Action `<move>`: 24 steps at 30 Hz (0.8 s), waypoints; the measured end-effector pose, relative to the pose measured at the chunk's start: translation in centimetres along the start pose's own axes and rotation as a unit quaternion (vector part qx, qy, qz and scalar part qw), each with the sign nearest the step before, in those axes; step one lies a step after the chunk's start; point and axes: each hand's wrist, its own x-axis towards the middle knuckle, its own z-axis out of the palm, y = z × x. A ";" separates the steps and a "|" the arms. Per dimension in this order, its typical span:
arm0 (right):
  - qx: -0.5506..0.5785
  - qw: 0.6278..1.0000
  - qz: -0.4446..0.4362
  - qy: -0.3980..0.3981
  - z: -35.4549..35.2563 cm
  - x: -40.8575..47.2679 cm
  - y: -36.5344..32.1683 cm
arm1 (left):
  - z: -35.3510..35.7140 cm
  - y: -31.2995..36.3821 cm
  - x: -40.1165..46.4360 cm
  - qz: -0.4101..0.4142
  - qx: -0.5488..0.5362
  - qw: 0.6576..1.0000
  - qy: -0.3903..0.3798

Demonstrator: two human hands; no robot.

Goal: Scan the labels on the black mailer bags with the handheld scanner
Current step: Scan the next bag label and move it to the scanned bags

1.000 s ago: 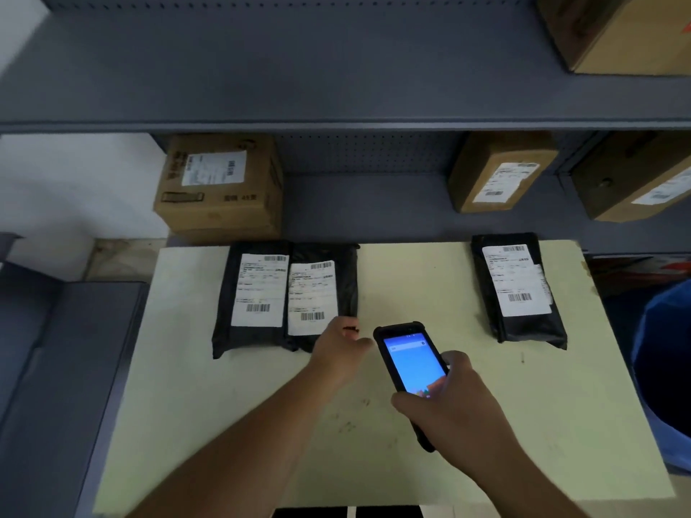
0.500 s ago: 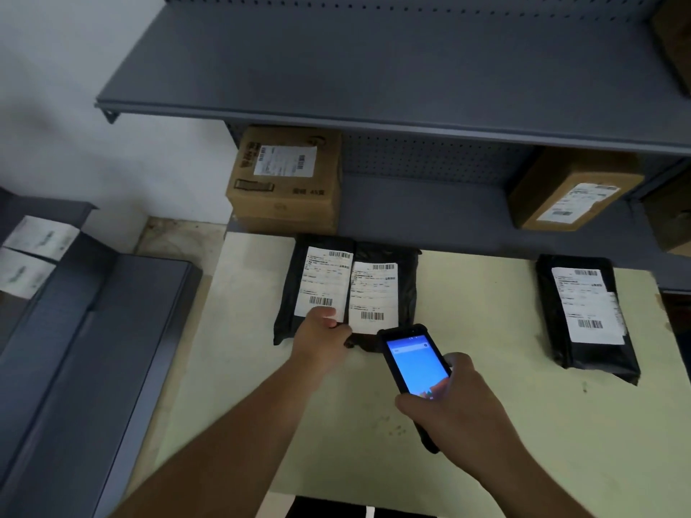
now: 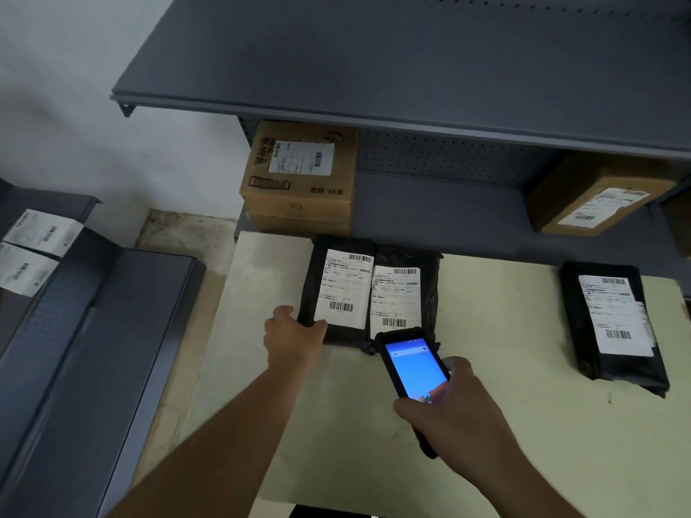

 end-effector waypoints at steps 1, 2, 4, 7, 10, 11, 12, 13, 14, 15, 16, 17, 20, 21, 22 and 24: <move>0.000 1.000 0.003 0.001 0.1 0.1 -0.1 | 0.2 -0.1 0.2 -0.012 0.013 1.000 -0.006; -0.001 1.000 0.006 0.002 0.3 0.2 -0.1 | 0.3 -0.1 0.3 -0.023 0.020 0.999 -0.019; -0.004 1.000 0.012 0.003 0.4 0.4 -0.2 | 0.7 -0.2 0.6 -0.033 0.008 0.998 -0.048; -0.009 1.000 0.018 0.009 0.6 0.5 -0.1 | 1.4 -0.2 0.9 -0.035 -0.022 0.996 -0.080; -0.015 0.999 0.025 0.015 0.6 0.6 0.0 | 2.3 0.2 1.0 -0.046 -0.042 0.994 -0.093; -0.015 0.999 0.027 0.017 0.5 0.6 0.1 | 2.7 0.3 1.1 -0.050 -0.045 0.993 -0.093; -0.015 0.999 0.028 0.018 0.5 0.7 0.2 | 3.1 0.4 1.2 -0.055 -0.043 0.993 -0.092; -0.014 0.999 0.029 0.018 0.4 0.7 0.2 | 3.5 0.4 1.3 -0.060 -0.039 0.994 -0.088; -0.014 0.999 0.029 0.019 0.3 0.7 0.3 | 3.7 0.4 1.3 -0.063 -0.033 0.994 -0.084; -0.013 0.999 0.031 0.019 0.2 0.6 0.3 | 4.0 0.3 1.3 -0.062 -0.024 0.995 -0.079; -0.012 0.999 0.033 0.019 0.1 0.7 0.4 | 4.2 0.3 1.3 -0.062 -0.011 0.995 -0.072; -0.011 0.999 0.036 0.019 0.1 0.7 0.4 | 4.3 0.4 1.3 -0.059 0.003 0.996 -0.064; -0.010 0.999 0.044 0.011 0.2 0.8 0.2 | 4.4 0.8 1.2 -0.062 0.033 0.996 -0.054; -0.008 0.999 0.047 0.009 0.2 0.9 0.2 | 4.3 1.0 1.2 -0.064 0.028 0.996 -0.059; -0.005 0.999 0.048 0.007 0.2 1.0 0.2 | 4.3 1.2 1.1 -0.065 0.019 0.995 -0.066; -0.001 0.999 0.049 0.006 0.2 1.0 0.2 | 4.2 1.4 1.0 -0.059 0.001 0.995 -0.081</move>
